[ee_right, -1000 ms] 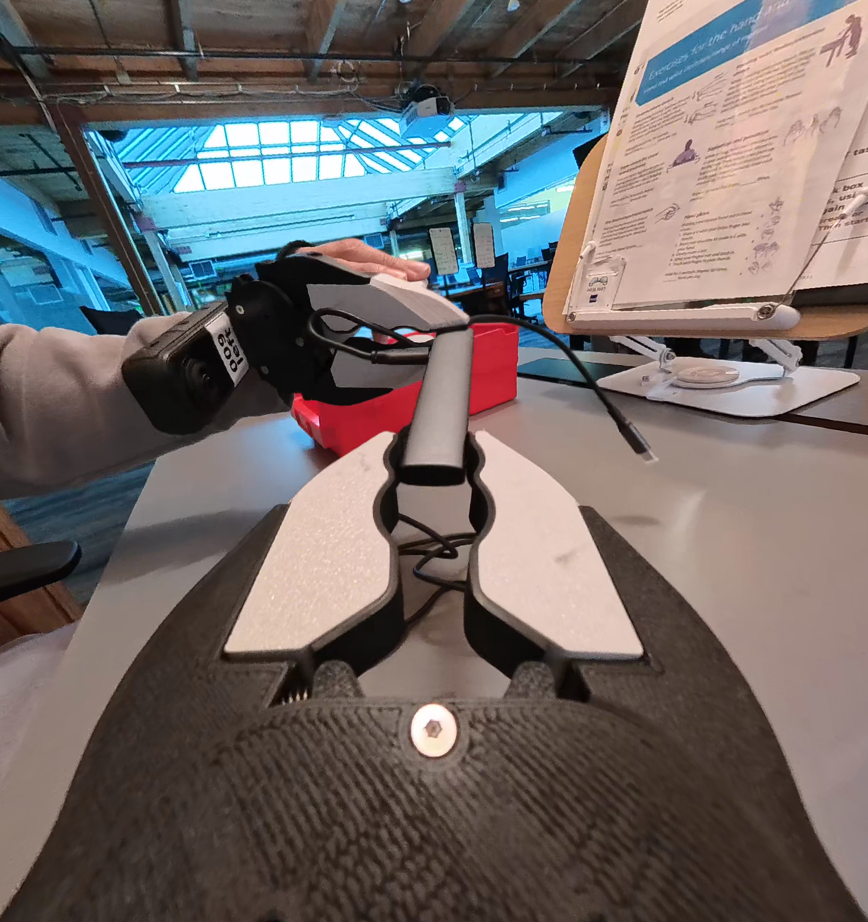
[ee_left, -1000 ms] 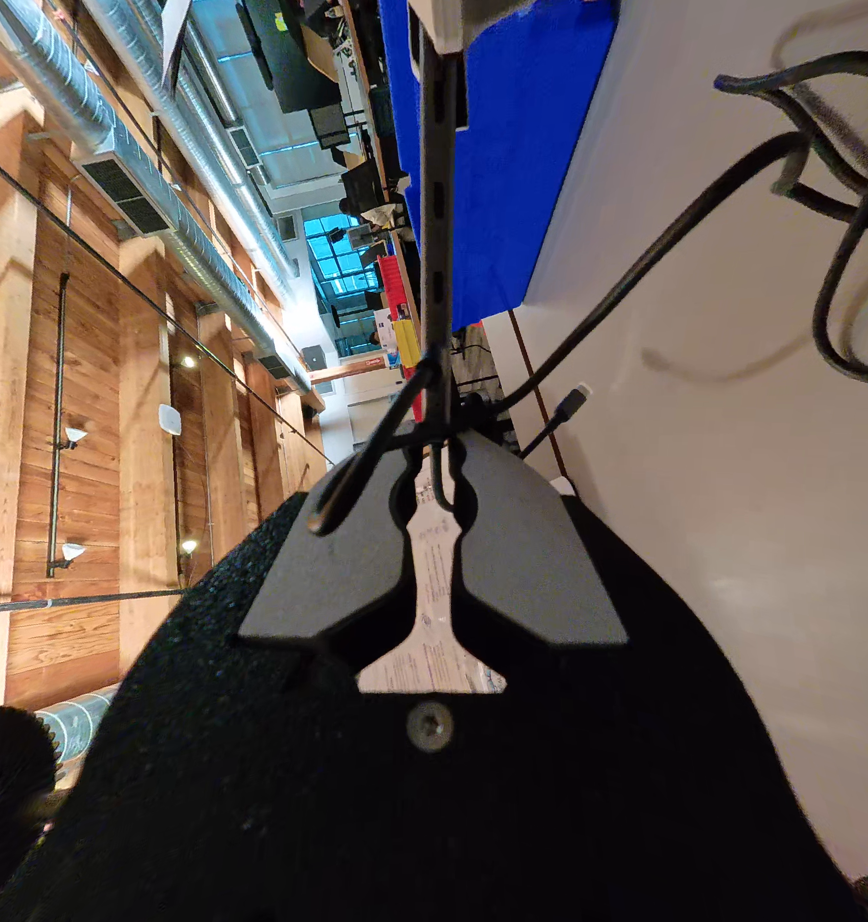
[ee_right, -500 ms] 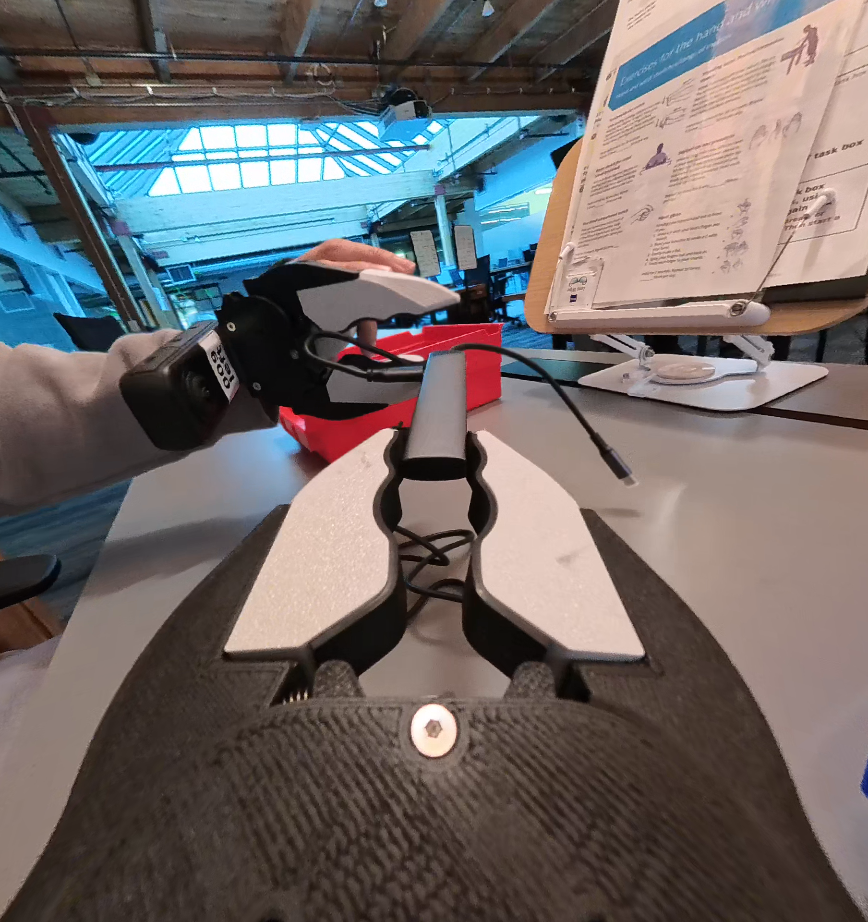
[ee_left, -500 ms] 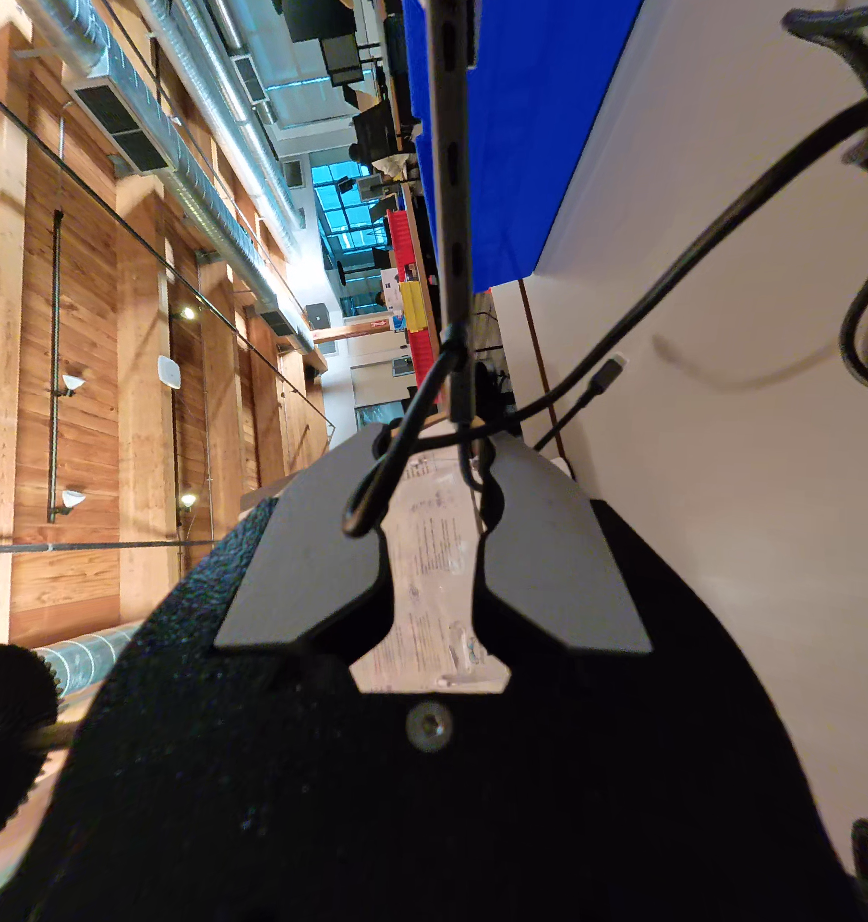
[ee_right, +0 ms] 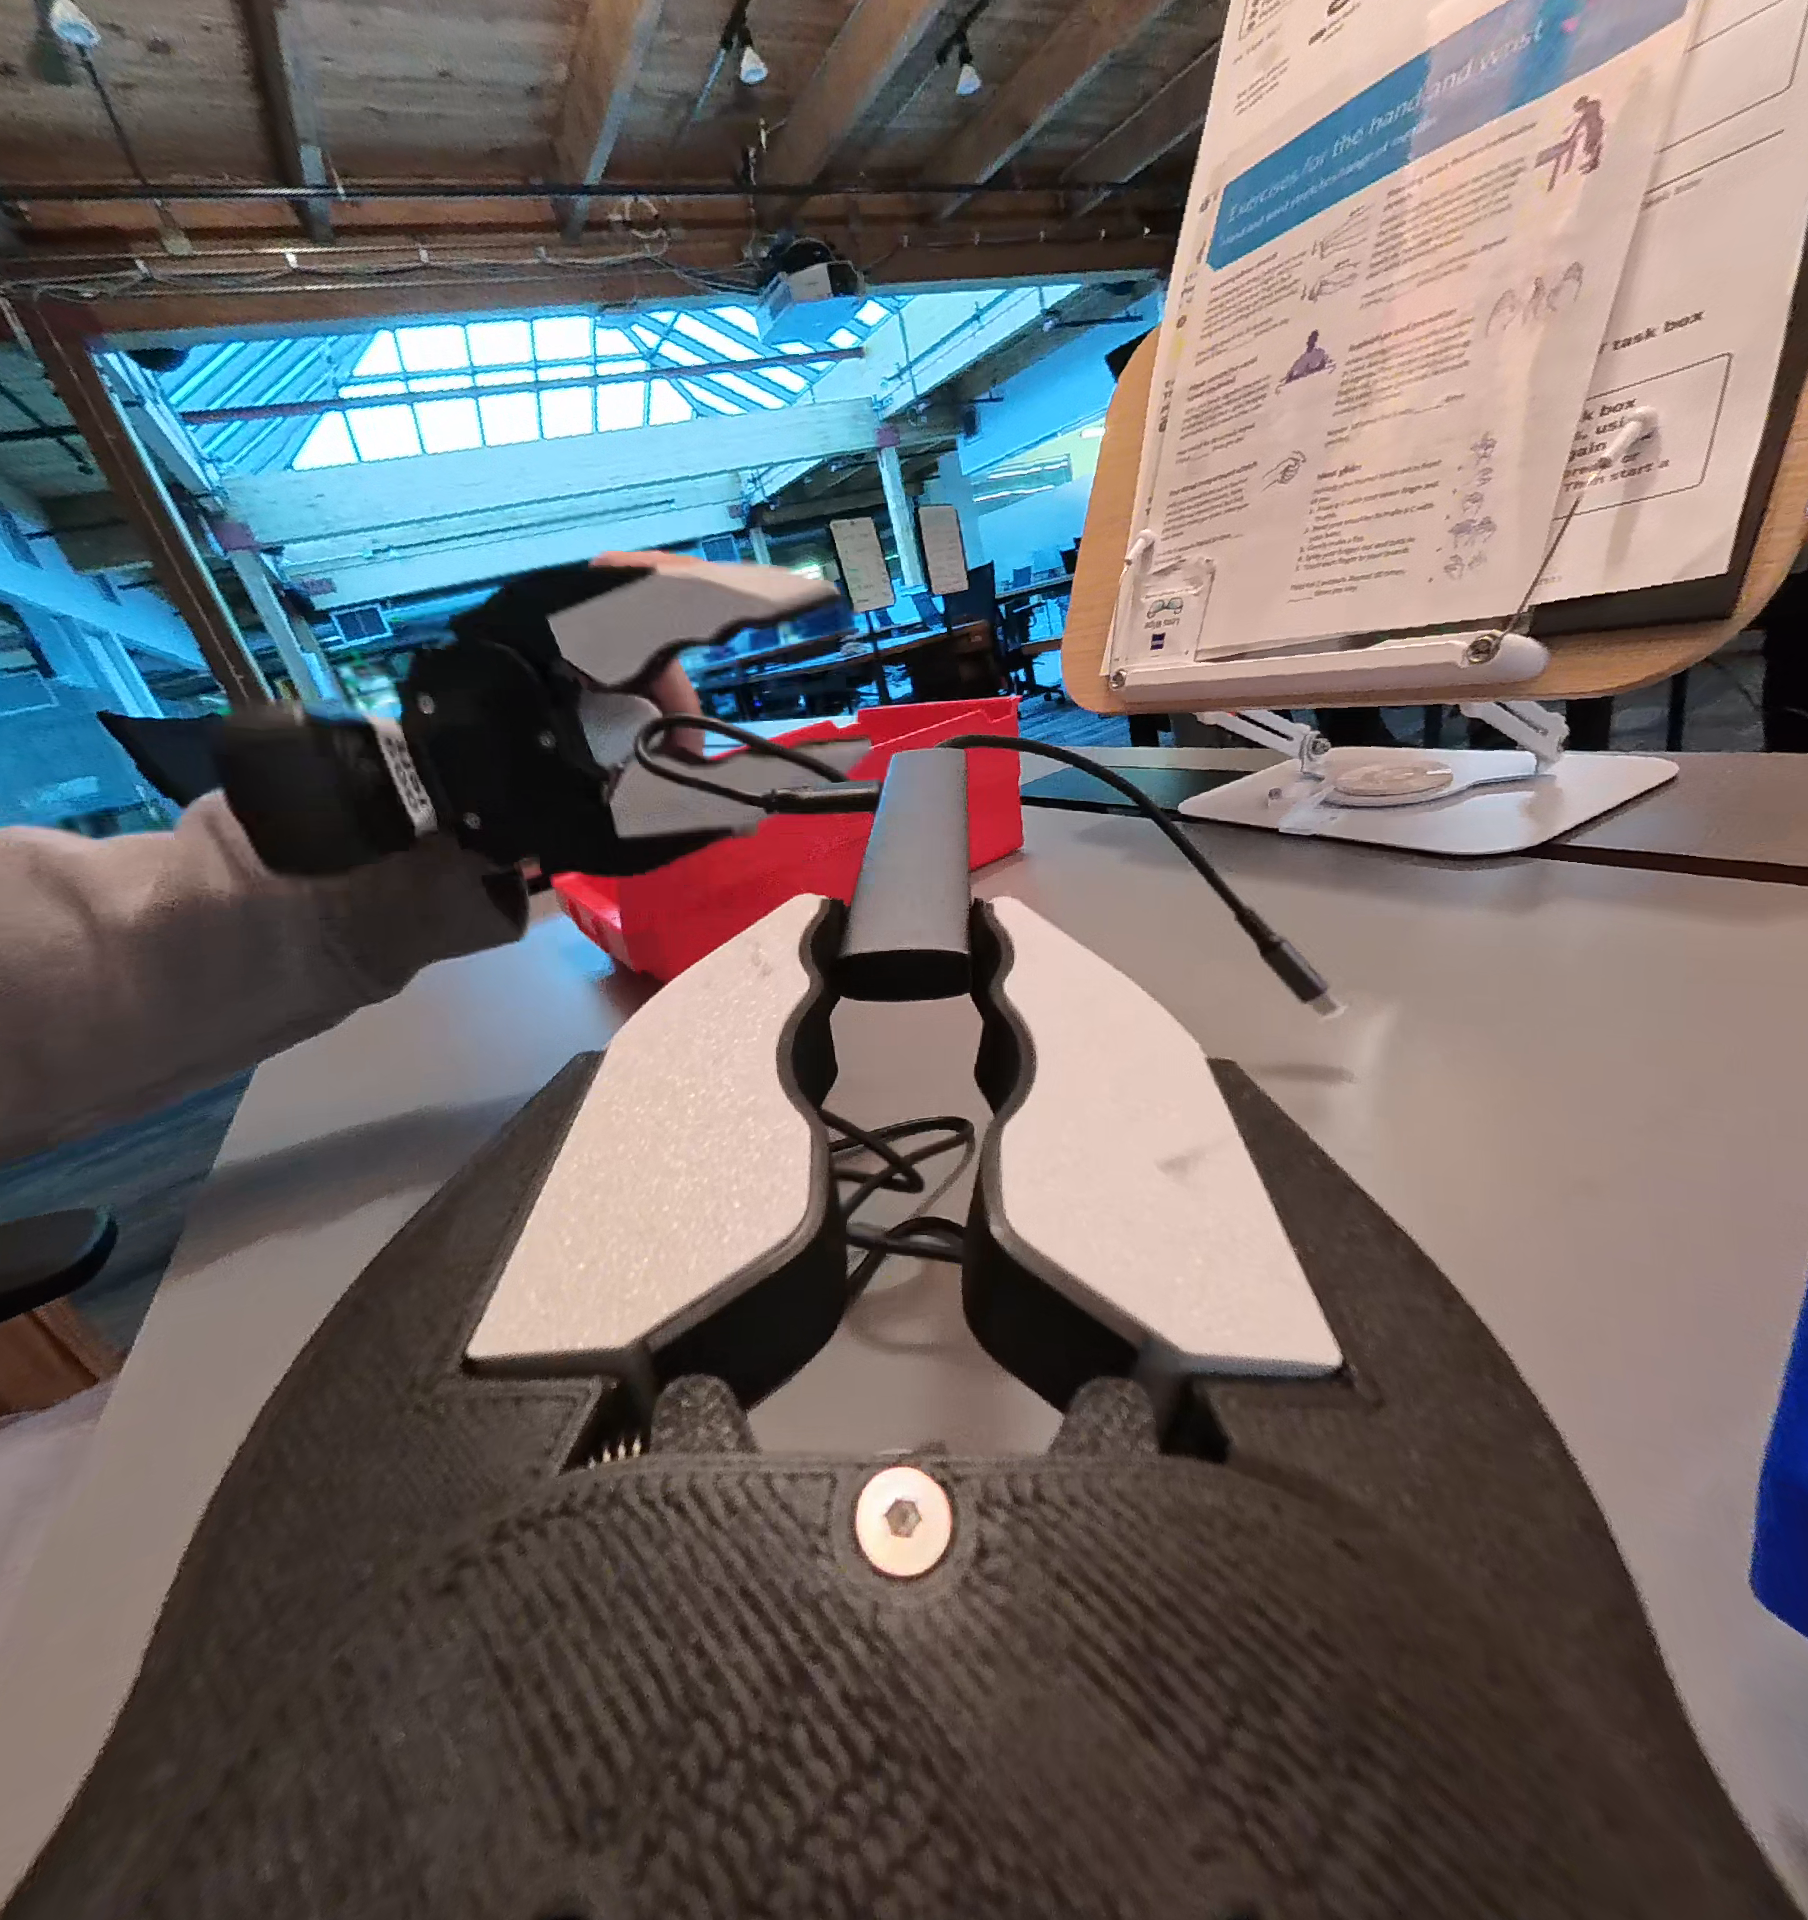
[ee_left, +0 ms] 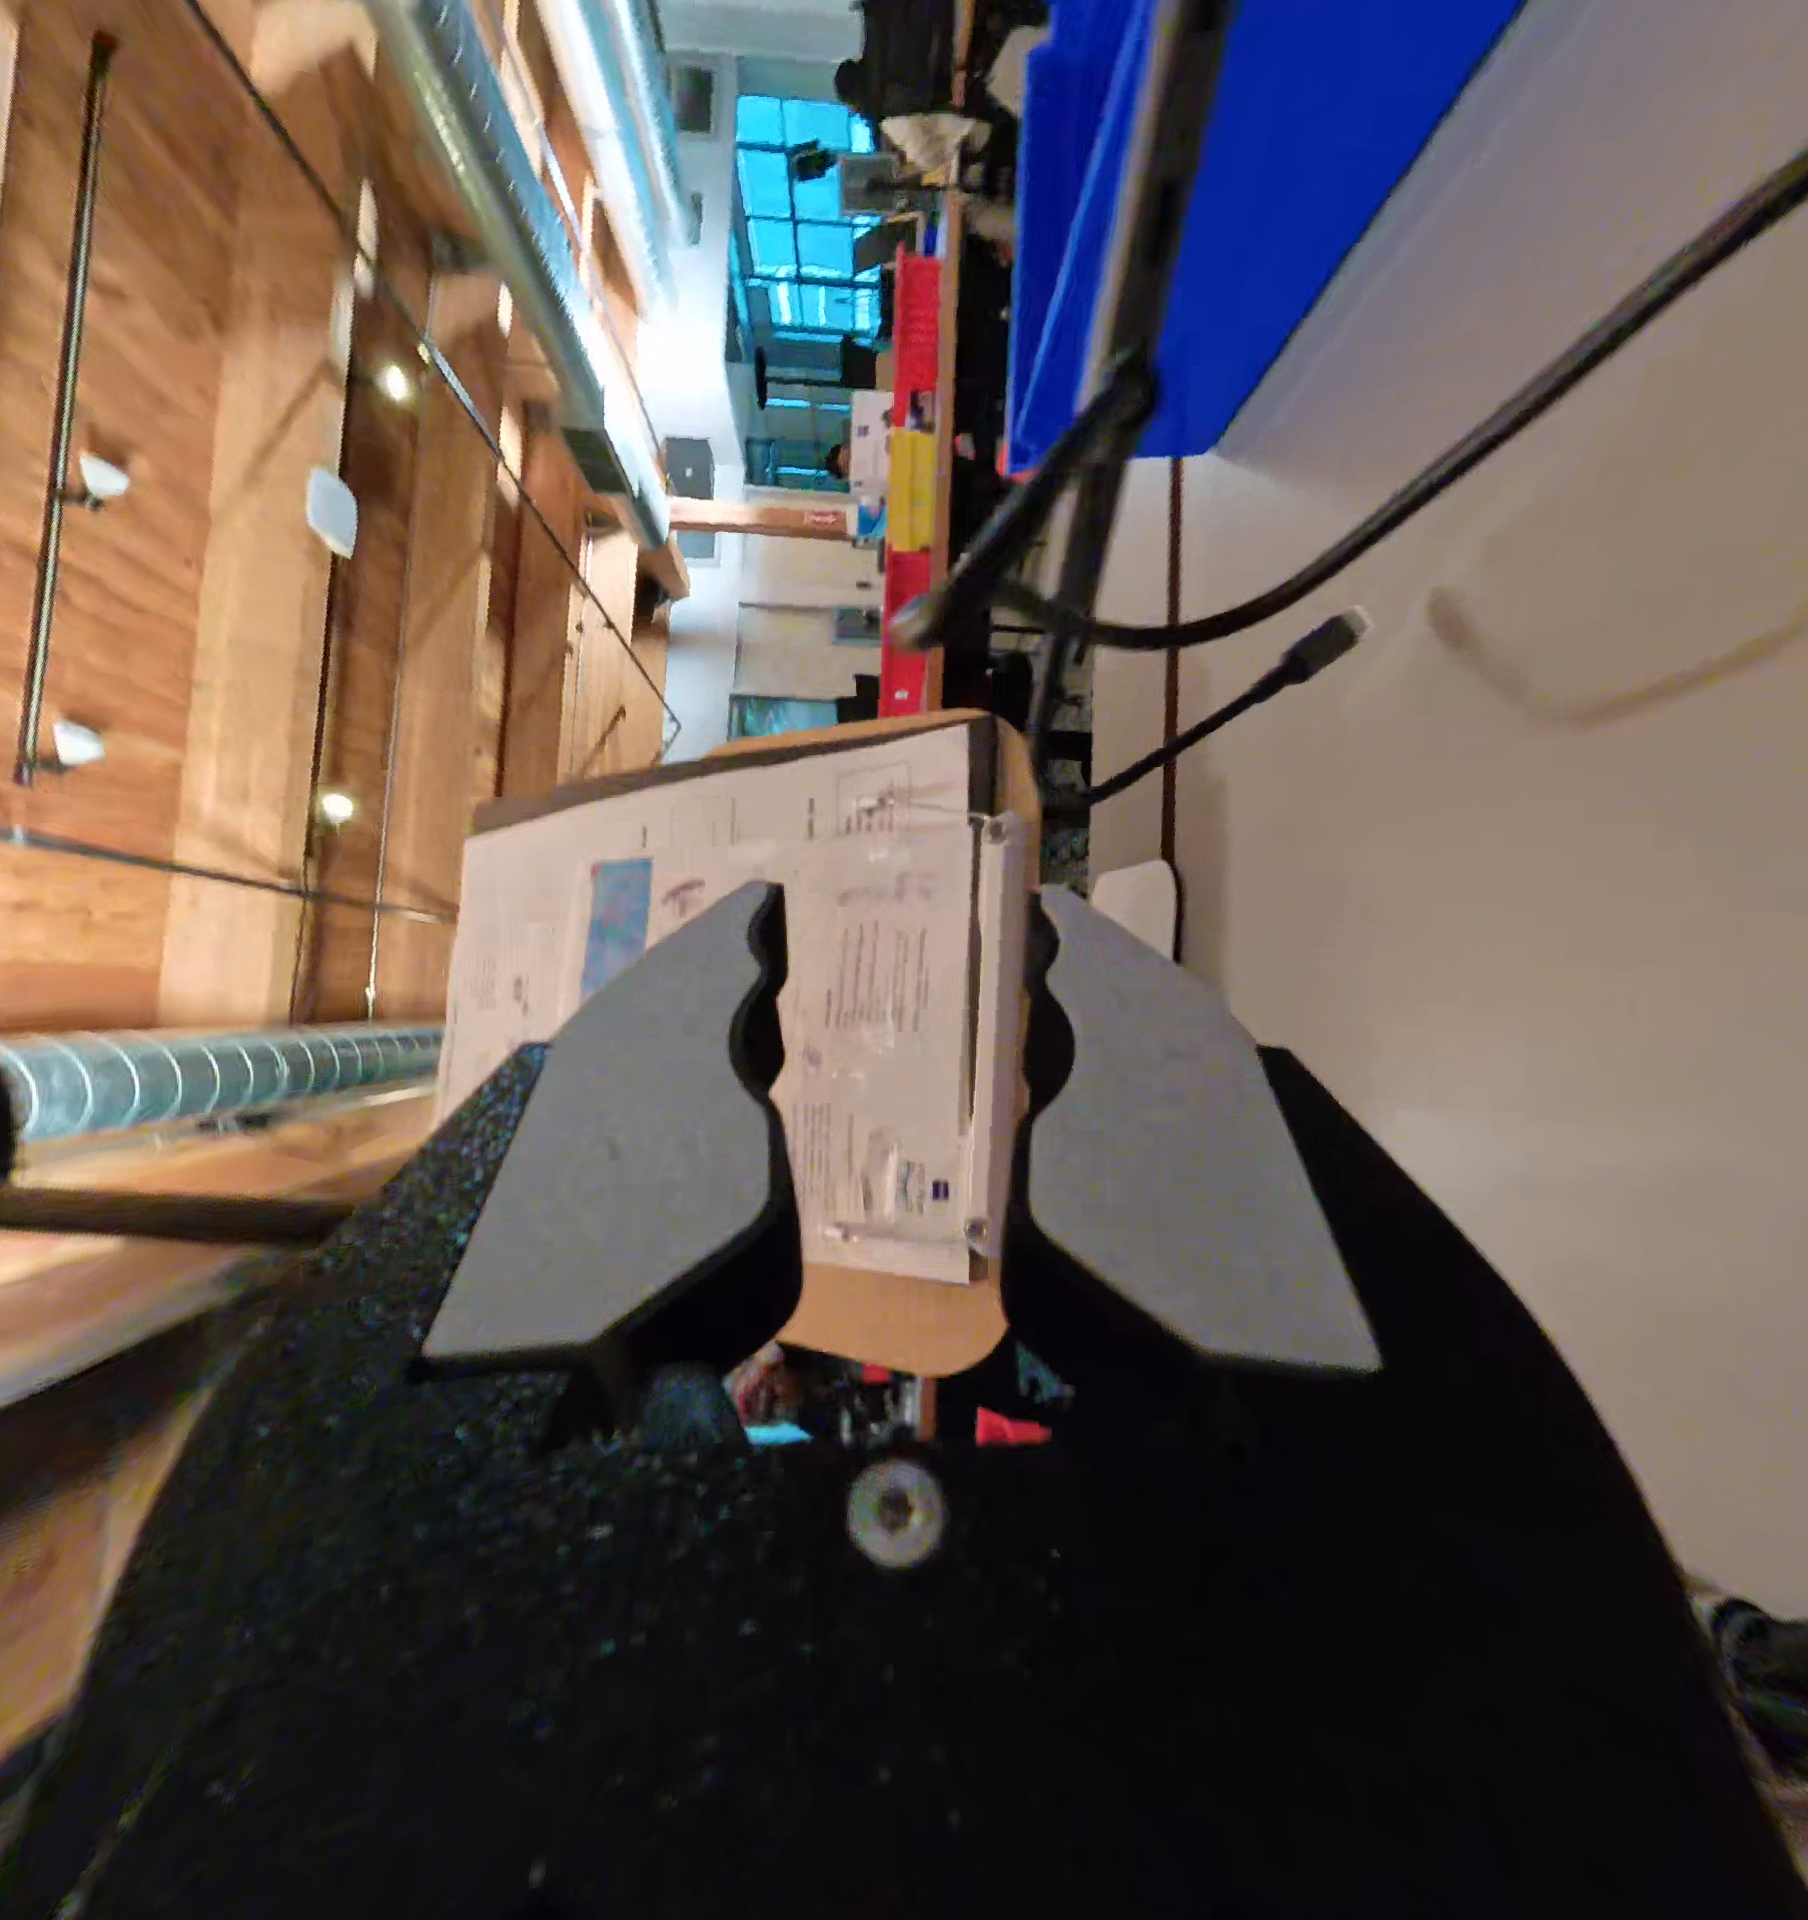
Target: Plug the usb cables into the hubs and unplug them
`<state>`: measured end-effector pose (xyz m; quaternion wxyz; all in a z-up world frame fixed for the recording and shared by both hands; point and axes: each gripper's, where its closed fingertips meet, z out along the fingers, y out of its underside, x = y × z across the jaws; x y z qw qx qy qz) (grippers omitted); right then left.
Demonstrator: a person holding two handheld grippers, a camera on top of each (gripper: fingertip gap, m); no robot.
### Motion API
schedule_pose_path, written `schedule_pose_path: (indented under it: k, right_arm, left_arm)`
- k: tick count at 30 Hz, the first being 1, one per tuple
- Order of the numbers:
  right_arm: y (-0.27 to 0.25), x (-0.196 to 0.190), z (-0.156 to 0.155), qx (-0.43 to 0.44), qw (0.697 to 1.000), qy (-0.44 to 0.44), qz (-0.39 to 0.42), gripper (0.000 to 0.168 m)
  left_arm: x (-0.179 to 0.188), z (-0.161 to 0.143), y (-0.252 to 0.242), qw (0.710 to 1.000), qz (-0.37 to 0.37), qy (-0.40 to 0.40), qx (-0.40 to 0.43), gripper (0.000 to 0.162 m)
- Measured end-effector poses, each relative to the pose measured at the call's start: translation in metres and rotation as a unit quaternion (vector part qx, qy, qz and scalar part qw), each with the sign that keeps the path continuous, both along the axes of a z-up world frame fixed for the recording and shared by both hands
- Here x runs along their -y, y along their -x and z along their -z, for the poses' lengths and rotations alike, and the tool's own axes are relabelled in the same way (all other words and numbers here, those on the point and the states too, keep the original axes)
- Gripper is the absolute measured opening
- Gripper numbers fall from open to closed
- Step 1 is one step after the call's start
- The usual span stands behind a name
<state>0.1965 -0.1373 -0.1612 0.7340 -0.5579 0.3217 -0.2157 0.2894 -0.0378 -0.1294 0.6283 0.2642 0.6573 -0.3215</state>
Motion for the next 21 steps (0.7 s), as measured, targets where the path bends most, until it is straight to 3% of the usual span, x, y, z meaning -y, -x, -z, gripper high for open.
schedule_pose_path:
  k: [3, 5, 8, 12, 16, 18, 21]
  right_arm:
    - [0.0, -0.001, 0.001, -0.001, 1.0, 0.004, 0.0, 0.024]
    - [-0.001, -0.001, 0.001, -0.002, 1.0, 0.005, 0.0, 0.024]
    - [-0.001, -0.001, 0.001, -0.002, 1.0, 0.005, 0.003, 0.024]
    - [-0.002, 0.0, 0.001, -0.004, 1.0, 0.0, 0.002, 0.024]
    - [-0.001, -0.003, 0.002, -0.004, 1.0, 0.01, -0.002, 0.024]
    - [-0.001, -0.004, 0.002, -0.002, 1.0, 0.016, -0.003, 0.024]
    - [-0.001, -0.003, 0.002, -0.001, 1.0, 0.014, -0.001, 0.024]
  left_arm:
    - [-0.029, -0.023, 0.008, 0.988, -0.017, 0.113, -0.101, 0.042]
    - [-0.038, -0.016, 0.027, 0.977, 0.005, 0.116, -0.176, 0.036]
    - [-0.044, 0.039, 0.069, 0.974, 0.042, -0.038, -0.22, 0.024]
    - [-0.055, 0.107, 0.101, 0.956, 0.027, -0.202, -0.213, 0.032]
    - [-0.052, 0.132, 0.094, 0.95, -0.004, -0.298, -0.093, 0.032]
    - [-0.049, 0.141, 0.088, 0.943, -0.013, -0.323, -0.074, 0.029]
    - [-0.048, 0.149, 0.081, 0.931, -0.032, -0.357, -0.068, 0.011]
